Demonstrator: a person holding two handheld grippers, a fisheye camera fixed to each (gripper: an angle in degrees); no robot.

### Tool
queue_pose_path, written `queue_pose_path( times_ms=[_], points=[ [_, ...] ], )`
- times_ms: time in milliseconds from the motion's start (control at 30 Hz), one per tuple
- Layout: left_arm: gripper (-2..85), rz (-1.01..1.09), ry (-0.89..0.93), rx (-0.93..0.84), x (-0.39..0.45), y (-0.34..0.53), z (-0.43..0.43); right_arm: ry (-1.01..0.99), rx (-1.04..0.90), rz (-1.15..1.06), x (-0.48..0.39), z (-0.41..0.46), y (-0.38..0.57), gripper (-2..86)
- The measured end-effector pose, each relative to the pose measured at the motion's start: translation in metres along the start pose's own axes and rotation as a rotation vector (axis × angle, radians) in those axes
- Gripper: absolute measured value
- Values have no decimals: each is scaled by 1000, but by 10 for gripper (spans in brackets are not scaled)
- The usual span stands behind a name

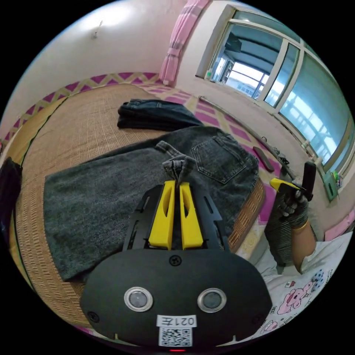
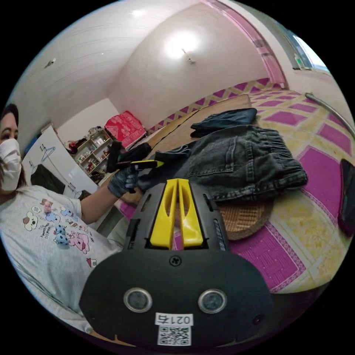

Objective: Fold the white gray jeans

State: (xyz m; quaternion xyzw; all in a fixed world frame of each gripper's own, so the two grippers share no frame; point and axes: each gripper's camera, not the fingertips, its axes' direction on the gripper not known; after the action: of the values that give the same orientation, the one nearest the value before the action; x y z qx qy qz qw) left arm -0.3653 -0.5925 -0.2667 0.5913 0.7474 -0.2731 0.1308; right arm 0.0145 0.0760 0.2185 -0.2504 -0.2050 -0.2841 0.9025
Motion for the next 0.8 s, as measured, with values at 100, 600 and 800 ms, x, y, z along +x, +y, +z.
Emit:
queue_pose_path(
  times_ms=[100,600,800],
  points=[
    [0,-11,5,-50,6,11,31,97,139,147,26,-29,8,15],
    [3,34,253,23,6,67,21,44,321,770,158,-74,12,142],
    [35,38,144,64,-2,94,-2,-74,329,842,187,-50,-11,120]
  ],
)
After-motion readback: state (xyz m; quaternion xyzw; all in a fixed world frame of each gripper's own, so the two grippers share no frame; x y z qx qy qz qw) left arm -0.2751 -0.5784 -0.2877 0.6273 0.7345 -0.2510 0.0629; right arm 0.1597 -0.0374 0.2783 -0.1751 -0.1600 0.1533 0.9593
